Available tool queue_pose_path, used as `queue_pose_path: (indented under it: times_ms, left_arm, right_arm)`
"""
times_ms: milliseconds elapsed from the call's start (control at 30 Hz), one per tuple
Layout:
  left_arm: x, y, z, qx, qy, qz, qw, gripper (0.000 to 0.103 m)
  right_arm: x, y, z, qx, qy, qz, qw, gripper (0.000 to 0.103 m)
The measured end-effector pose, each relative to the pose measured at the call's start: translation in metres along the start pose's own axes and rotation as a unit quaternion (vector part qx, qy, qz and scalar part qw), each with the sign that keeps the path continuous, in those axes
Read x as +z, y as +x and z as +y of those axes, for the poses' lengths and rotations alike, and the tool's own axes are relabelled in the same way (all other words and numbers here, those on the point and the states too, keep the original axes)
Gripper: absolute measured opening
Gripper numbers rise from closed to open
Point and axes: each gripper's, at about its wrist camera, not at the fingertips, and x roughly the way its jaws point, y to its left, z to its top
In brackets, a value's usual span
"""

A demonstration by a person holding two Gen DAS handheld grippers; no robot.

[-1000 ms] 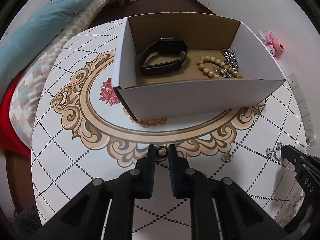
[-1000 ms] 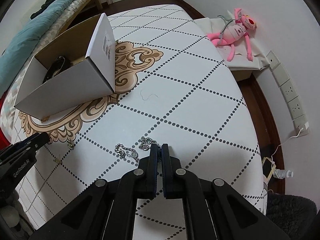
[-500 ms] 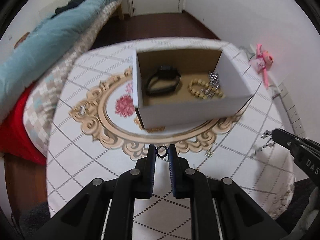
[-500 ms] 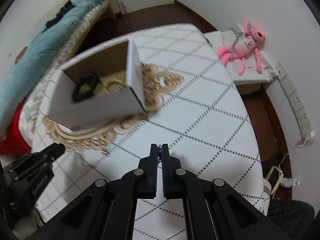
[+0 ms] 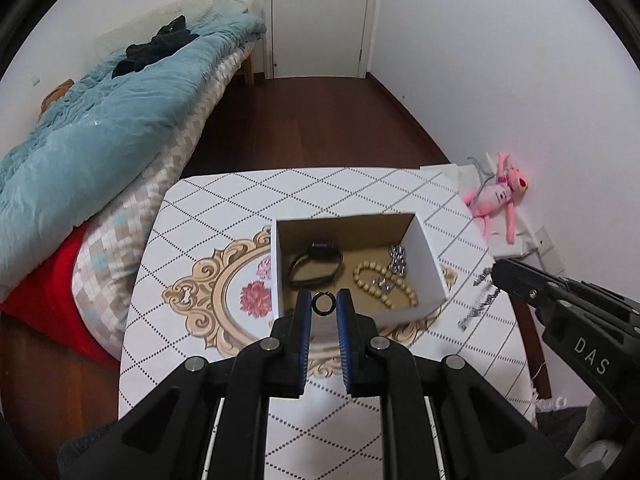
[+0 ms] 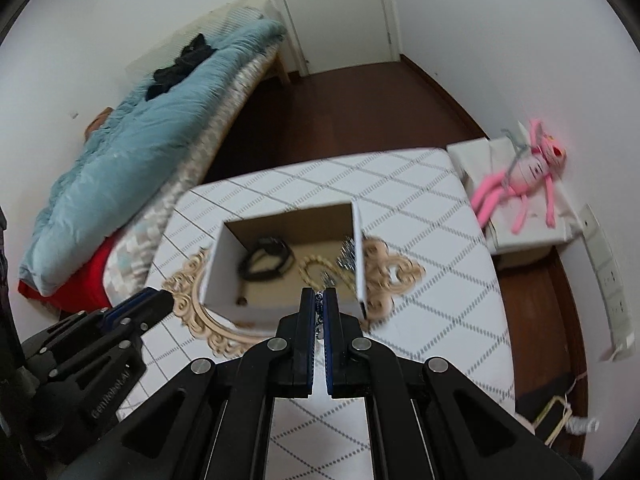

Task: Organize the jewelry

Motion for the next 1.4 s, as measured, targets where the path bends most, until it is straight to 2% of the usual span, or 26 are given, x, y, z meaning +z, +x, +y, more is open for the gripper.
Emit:
queue_pose_path:
  times_ms: [67,200,367,567,633,667,700,733,767,800,833,867,900,967,1000,1033,1100,1167,1233,1300,1400]
  left_arm:
    - [0.006,0.006,0.002,-0.006,-0.006,0.006,0.9999,0.010]
    - [0.019,0.041,0.013,-0.046,-0.031,0.066,0.9963,0.010]
    - [0.031,0.079,0.021,-0.053,-0.032,0.113,0.9917,0.010]
    - [0.056,0.107,0.028,-0.055,-0.049,0.150,0.9859,0.014]
    - [0.062,0.114,0.030,-0.054,-0.052,0.162,0.9839,0.029]
    - [0.067,0.117,0.031,-0.045,-0.051,0.164,0.9841,0.052]
    - [0.070,0.117,0.032,-0.039,-0.051,0.159,0.9851,0.068]
    - [0.072,0.117,0.034,-0.032,-0.051,0.156,0.9860,0.073]
    - [0.074,0.116,0.035,-0.021,-0.050,0.153,0.9867,0.074]
    - [0.075,0.116,0.037,-0.013,-0.047,0.153,0.9871,0.074]
    - [0.076,0.116,0.038,-0.007,-0.045,0.152,0.9873,0.074]
    - [0.075,0.115,0.039,0.004,-0.041,0.150,0.9879,0.075]
    - [0.074,0.115,0.041,0.012,-0.038,0.147,0.9883,0.079]
    - [0.070,0.114,0.046,0.028,-0.036,0.143,0.9887,0.091]
    - [0.068,0.114,0.047,0.037,-0.033,0.141,0.9887,0.095]
    - [0.065,0.114,0.048,0.046,-0.030,0.139,0.9888,0.095]
    - [0.060,0.114,0.048,0.060,-0.023,0.134,0.9890,0.099]
    - [0.053,0.112,0.048,0.068,-0.019,0.125,0.9896,0.103]
    - [0.049,0.110,0.048,0.072,-0.016,0.118,0.9902,0.103]
    - [0.045,0.109,0.047,0.076,-0.015,0.118,0.9901,0.103]
    - [0.040,0.107,0.044,0.078,-0.014,0.114,0.9903,0.103]
  right_arm:
    - [0.011,0.002,0.006,0.005,-0.010,-0.003,1.000,0.004]
    - [0.033,0.019,0.011,0.020,-0.019,0.010,1.000,0.004]
    - [0.060,0.063,0.004,0.044,-0.008,0.055,0.997,0.004]
    - [0.082,0.115,0.000,0.040,-0.013,0.102,0.994,0.004]
    - [0.087,0.133,0.001,0.041,-0.022,0.131,0.990,0.004]
    - [0.089,0.141,0.000,0.035,-0.020,0.144,0.989,0.005]
    - [0.090,0.147,-0.001,0.032,-0.020,0.155,0.987,0.005]
    - [0.090,0.151,-0.002,0.031,-0.021,0.160,0.986,0.005]
    - [0.091,0.154,-0.003,0.027,-0.020,0.163,0.986,0.009]
    - [0.091,0.156,-0.004,0.020,-0.022,0.164,0.986,0.024]
    - [0.091,0.155,-0.006,0.014,-0.024,0.161,0.987,0.033]
    - [0.090,0.153,-0.008,0.008,-0.025,0.156,0.987,0.048]
    - [0.090,0.153,-0.009,0.005,-0.025,0.154,0.988,0.057]
    - [0.087,0.149,-0.011,-0.030,-0.037,0.147,0.988,0.060]
    - [0.086,0.148,-0.012,-0.039,-0.038,0.145,0.988,0.066]
    - [0.084,0.146,-0.013,-0.054,-0.041,0.145,0.987,0.071]
    - [0.077,0.140,-0.014,-0.093,-0.053,0.135,0.985,0.092]
    - [0.069,0.134,-0.014,-0.122,-0.064,0.129,0.982,0.096]
    - [0.063,0.133,-0.015,-0.129,-0.066,0.129,0.981,0.097]
    - [0.054,0.131,-0.015,-0.138,-0.070,0.130,0.979,0.103]
    - [0.045,0.131,-0.014,-0.141,-0.068,0.132,0.979,0.103]
